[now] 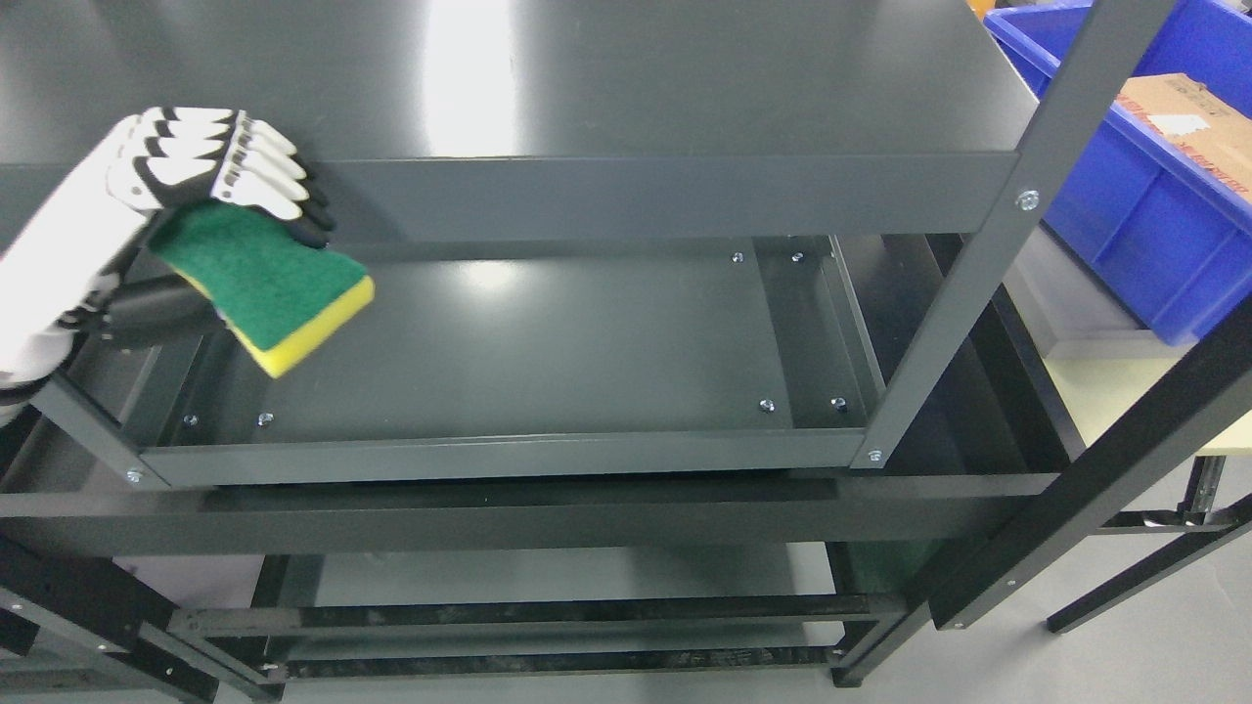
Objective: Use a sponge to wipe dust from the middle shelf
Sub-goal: 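Wipe the sponge across the shelf surface toward the shelf's far corner, then wipe the sponge back across the shelf toward the nearer upright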
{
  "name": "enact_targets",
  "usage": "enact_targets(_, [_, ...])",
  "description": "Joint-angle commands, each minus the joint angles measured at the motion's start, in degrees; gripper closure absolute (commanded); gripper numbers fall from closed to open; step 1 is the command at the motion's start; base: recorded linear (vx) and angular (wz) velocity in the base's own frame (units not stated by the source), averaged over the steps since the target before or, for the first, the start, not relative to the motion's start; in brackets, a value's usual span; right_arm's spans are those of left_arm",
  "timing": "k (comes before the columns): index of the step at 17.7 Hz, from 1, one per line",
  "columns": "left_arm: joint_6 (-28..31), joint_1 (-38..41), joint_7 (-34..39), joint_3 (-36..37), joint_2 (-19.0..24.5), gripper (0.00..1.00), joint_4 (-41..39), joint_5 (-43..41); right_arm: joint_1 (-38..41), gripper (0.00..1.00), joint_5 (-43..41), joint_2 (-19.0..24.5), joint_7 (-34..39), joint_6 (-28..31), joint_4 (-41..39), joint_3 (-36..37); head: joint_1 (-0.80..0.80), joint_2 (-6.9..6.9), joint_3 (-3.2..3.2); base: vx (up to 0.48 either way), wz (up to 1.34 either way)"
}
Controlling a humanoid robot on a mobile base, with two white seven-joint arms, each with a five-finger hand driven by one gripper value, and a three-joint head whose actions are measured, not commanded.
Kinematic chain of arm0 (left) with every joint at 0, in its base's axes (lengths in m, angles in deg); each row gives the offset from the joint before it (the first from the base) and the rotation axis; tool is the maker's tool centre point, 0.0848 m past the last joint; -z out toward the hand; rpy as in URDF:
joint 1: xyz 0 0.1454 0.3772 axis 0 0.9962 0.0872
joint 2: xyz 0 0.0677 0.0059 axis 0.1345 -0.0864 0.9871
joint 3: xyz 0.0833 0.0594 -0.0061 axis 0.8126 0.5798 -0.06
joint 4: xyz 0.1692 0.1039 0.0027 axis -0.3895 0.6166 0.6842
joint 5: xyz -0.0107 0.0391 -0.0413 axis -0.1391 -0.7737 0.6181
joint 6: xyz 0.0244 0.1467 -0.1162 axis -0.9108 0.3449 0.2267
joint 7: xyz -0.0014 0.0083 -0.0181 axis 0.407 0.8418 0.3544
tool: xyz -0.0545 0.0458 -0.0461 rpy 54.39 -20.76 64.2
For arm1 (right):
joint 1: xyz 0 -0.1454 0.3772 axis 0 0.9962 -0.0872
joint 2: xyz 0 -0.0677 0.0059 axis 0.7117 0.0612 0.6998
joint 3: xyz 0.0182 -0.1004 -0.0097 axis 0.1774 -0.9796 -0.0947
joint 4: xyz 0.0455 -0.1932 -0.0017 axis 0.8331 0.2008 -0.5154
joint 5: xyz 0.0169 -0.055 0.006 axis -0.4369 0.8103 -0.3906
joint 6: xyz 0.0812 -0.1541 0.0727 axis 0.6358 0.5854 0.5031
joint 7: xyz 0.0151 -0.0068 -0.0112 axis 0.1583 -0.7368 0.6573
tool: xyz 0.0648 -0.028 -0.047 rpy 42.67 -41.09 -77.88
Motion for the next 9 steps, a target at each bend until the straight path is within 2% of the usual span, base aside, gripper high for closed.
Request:
enact_targets(1, [-0.2, 2.8, 0.1, -6.1, 10.7, 1.00, -0.1, 4.4, 0.0, 0.00, 0.0, -1.0, 0.0, 0.0, -1.0, 0.0, 0.00, 0.00, 0.00, 0.000, 0.00])
enact_targets(4, [-0.2, 2.3, -0.2, -4.6, 9.6, 1.00, -0.2, 4.3, 0.0, 0.00, 0.0, -1.0, 0.0, 0.0, -1.0, 0.0, 0.00, 0.00, 0.00, 0.000, 0.00])
enact_targets(6, [-0.2, 0.8, -0.6, -0.4, 8.3, 1.00, -0.2, 4.1, 0.0, 0.00, 0.0, -1.0, 0.0, 0.0, -1.0, -0.1, 0.00, 0.00, 0.00, 0.000, 0.00])
enact_targets(8, [-0.2, -2.9, -1.3, 3.9, 5.4, 1.00, -0.2, 3.0, 0.0, 0.00, 0.0, -1.0, 0.0, 0.0, -1.0, 0.0, 0.00, 0.00, 0.00, 0.000, 0.00])
enact_targets(9, [-0.2, -5.7, -1.9, 6.1, 2.3, 1.00, -0.2, 1.4, 0.0, 0.00, 0.0, -1.0, 0.0, 0.0, -1.0, 0.0, 0.00, 0.00, 0.00, 0.000, 0.00])
